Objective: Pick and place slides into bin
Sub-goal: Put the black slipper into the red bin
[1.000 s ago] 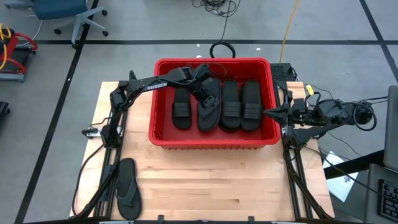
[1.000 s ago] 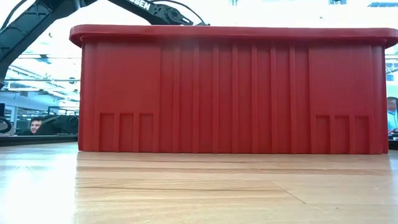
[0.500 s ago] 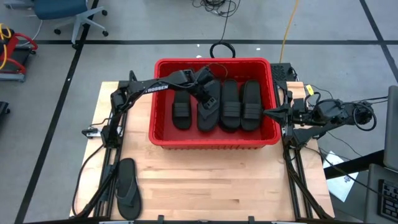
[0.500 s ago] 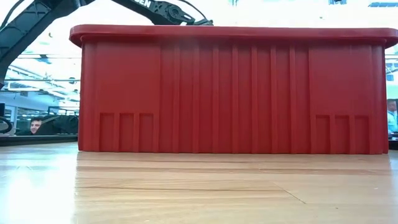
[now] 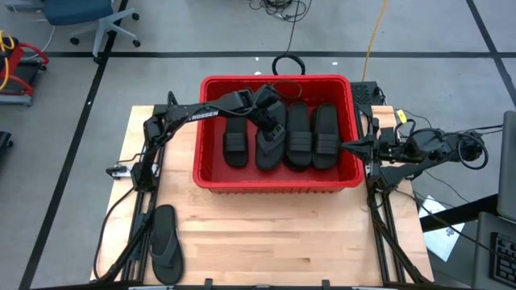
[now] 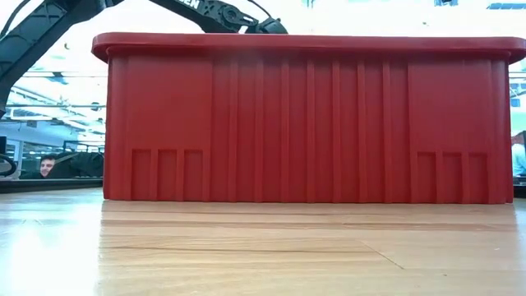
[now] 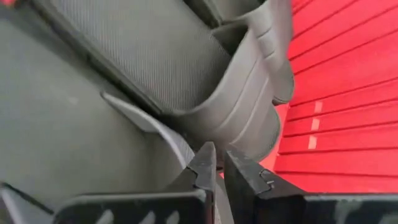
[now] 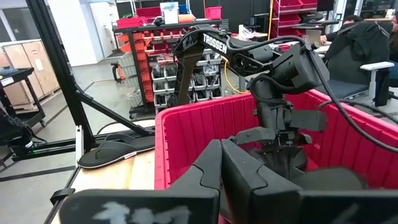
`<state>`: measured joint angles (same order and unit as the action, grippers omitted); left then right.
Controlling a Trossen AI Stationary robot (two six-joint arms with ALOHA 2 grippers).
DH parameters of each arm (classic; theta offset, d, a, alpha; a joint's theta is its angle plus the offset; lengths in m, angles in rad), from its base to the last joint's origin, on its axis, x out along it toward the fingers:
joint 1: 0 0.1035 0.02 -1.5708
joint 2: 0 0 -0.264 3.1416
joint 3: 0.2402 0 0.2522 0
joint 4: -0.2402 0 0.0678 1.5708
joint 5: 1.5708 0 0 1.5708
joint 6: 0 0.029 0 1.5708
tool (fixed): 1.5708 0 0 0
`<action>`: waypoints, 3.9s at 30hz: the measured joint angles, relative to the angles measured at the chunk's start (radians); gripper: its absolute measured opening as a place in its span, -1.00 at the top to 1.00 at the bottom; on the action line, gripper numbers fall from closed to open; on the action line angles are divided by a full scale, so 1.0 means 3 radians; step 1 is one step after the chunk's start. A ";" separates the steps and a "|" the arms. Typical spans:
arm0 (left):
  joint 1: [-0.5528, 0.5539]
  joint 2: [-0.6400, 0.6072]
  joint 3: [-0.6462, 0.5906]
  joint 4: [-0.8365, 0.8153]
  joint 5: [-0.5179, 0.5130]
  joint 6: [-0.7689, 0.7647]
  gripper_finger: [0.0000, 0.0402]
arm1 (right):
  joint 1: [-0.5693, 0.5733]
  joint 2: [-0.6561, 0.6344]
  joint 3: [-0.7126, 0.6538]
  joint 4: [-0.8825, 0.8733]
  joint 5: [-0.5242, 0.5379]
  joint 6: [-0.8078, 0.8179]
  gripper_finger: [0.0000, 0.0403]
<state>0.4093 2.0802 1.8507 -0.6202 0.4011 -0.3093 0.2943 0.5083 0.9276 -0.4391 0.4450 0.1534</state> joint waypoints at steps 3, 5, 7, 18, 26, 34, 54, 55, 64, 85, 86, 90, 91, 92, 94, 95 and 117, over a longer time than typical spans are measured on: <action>0.0002 -0.0070 0.0000 0.0036 -0.0006 0.0226 0.82 | 0.0000 0.0000 0.0000 -0.0003 -0.0001 -0.0002 1.00; 0.0003 -0.0157 0.0000 0.0013 -0.0078 0.0378 0.78 | 0.0000 0.0000 0.0000 -0.0025 -0.0001 -0.0002 1.00; 0.0007 -0.0248 0.0000 -0.0133 -0.0288 0.0512 0.75 | 0.0000 -0.0006 0.0000 -0.0044 -0.0001 -0.0002 1.00; 0.0082 -0.0513 -0.0039 -0.1831 -0.0739 0.0439 0.98 | 0.0000 -0.0077 -0.0001 -0.0054 -0.0001 -0.0100 1.00; -0.0092 -0.0187 -0.0061 -0.1732 -0.0607 0.0299 0.99 | 0.0000 -0.0116 -0.0001 -0.0047 0.0013 -0.0228 1.00; -0.0214 -0.0027 -0.0061 -0.1576 -0.1132 0.0179 1.00 | 0.0000 -0.0122 -0.0001 -0.0049 0.0013 -0.0208 1.00; -0.0340 -0.0009 -0.0525 -0.1238 -0.1213 -0.0171 1.00 | 0.0000 -0.0123 -0.0001 -0.0050 0.0013 -0.0215 1.00; -0.0353 -0.0010 -0.0525 -0.1206 -0.1171 -0.0211 1.00 | 0.0000 -0.0125 -0.0001 -0.0050 0.0013 -0.0216 1.00; -0.0488 -0.0011 -0.0525 -0.1182 -0.1076 -0.0324 1.00 | 0.0000 -0.0125 -0.0001 -0.0050 0.0013 -0.0230 1.00; -0.0353 -0.0506 -0.0524 -0.1199 -0.1517 -0.0110 1.00 | -0.0001 -0.0141 0.0000 -0.0107 -0.0001 -0.0237 1.00; -0.0342 -0.0556 -0.0525 -0.1200 -0.1536 -0.0076 1.00 | -0.0001 -0.0144 0.0000 -0.0113 -0.0002 -0.0238 1.00; -0.0325 -0.0867 -0.0525 -0.1188 -0.1630 0.0248 1.00 | -0.0001 -0.0159 0.0000 -0.0174 -0.0001 -0.0254 1.00; -0.0333 -0.0986 -0.0525 -0.1170 -0.1648 0.0374 1.00 | -0.0001 -0.0166 0.0000 -0.0209 -0.0001 -0.0286 1.00; -0.0353 -0.1100 -0.0525 -0.1148 -0.1667 0.0504 1.00 | 0.0000 -0.0169 0.0000 -0.0251 -0.0001 -0.0308 1.00; -0.0415 -0.1363 -0.0525 -0.1045 -0.1677 0.0730 1.00 | -0.0001 -0.0189 0.0000 -0.0309 -0.0003 -0.0333 1.00; -0.0454 -0.1506 -0.0525 -0.0996 -0.1672 0.0775 1.00 | 0.0000 -0.0203 0.0000 -0.0340 -0.0003 -0.0344 1.00; -0.3031 -0.2593 -0.1052 -0.2299 -0.2588 -0.1791 1.00 | 0.0000 -0.0465 0.0001 -0.0734 -0.0364 -0.0525 1.00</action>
<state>-0.5000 1.3023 1.5352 -1.3098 -0.3753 -0.8466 0.2943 0.3687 0.9279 -0.6591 0.3359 -0.0042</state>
